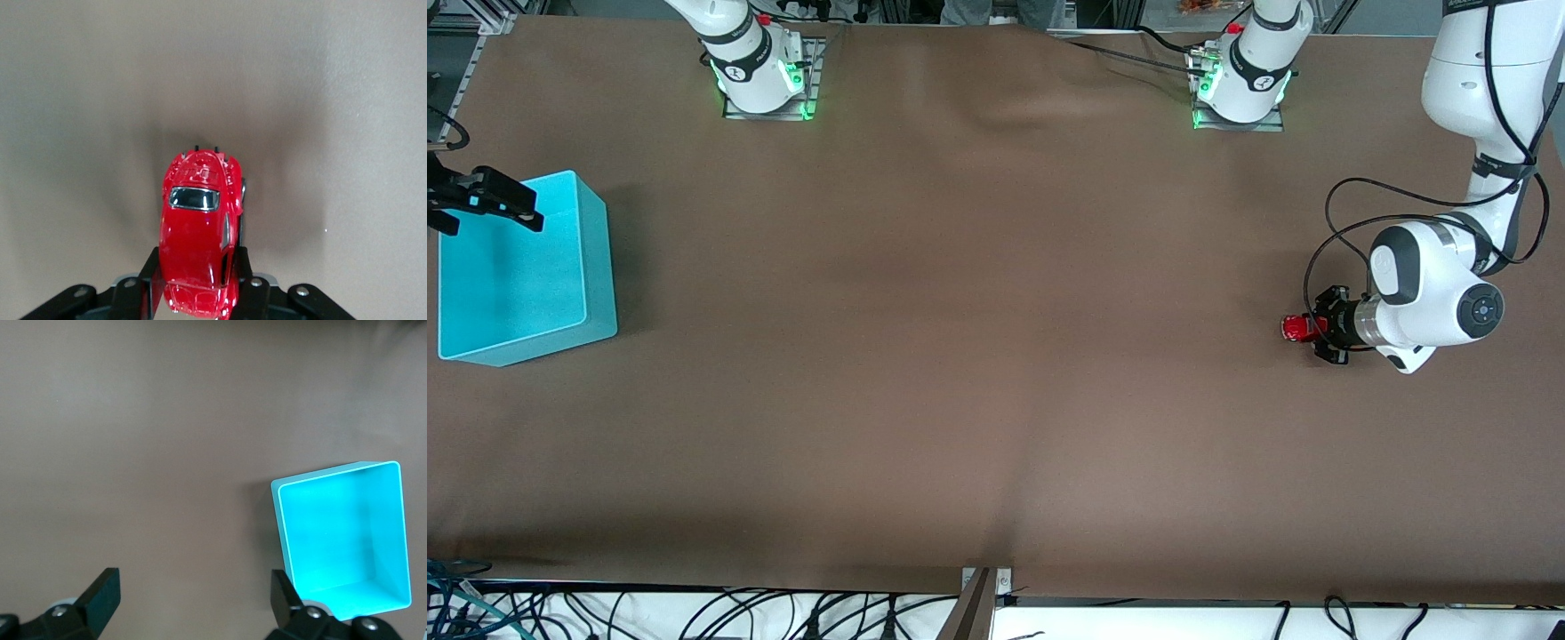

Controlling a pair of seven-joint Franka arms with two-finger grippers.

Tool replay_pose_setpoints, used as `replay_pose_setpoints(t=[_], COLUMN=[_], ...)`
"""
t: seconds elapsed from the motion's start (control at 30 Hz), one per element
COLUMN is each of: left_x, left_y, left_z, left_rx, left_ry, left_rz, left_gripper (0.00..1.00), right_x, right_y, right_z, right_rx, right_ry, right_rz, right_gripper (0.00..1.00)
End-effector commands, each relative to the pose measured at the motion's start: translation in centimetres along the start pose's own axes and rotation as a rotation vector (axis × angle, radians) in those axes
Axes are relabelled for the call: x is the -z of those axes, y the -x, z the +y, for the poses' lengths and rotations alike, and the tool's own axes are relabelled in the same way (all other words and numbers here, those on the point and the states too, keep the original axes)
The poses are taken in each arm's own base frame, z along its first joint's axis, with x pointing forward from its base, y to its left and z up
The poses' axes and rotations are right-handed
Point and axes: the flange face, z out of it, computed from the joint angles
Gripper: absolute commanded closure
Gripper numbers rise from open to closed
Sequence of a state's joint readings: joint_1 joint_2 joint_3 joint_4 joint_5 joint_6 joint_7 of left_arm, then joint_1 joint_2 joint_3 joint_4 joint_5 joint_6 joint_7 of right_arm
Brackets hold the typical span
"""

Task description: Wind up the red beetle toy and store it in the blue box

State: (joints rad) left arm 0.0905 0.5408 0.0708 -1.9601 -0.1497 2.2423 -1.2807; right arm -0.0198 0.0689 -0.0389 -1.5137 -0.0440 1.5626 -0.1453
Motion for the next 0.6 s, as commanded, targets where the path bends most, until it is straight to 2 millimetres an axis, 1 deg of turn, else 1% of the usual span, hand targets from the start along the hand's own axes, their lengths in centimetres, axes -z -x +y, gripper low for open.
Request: replay_pose_setpoints(t=[0.0, 0.07, 0.13, 0.27, 0.57], left_x=[-7.1, -7.0, -6.3, -6.0, -5.9], left_y=[-2.7, -2.7, -2.8, -3.4, -3.7], left_z=[-0.2, -0.1, 0.4, 0.4, 0.4], left_rx=[-0.025, -0.028, -0.027, -0.019, -0.021], left_ry=[-0.067, -0.064, -0.049, -0.043, -0.043], left_rz=[0.031, 0.03, 0.032, 0.038, 0.041], left_gripper=[1.0, 1.0, 1.0, 1.0, 1.0], right_x=[0.8, 0.8, 0.8, 0.7, 0.8], right_y=[-0.2, -0.2, -0.2, -0.3, -0.2], right_z=[-0.3, -0.3, -0.4, -0.5, -0.5], right_rx=[-0.006, -0.006, -0.005, -0.005, -0.003], right_ry=[0.008, 0.008, 0.008, 0.006, 0.007], right_rz=[0.012, 0.012, 0.012, 0.01, 0.012], right_gripper=[0.0, 0.0, 0.0, 0.0, 0.0])
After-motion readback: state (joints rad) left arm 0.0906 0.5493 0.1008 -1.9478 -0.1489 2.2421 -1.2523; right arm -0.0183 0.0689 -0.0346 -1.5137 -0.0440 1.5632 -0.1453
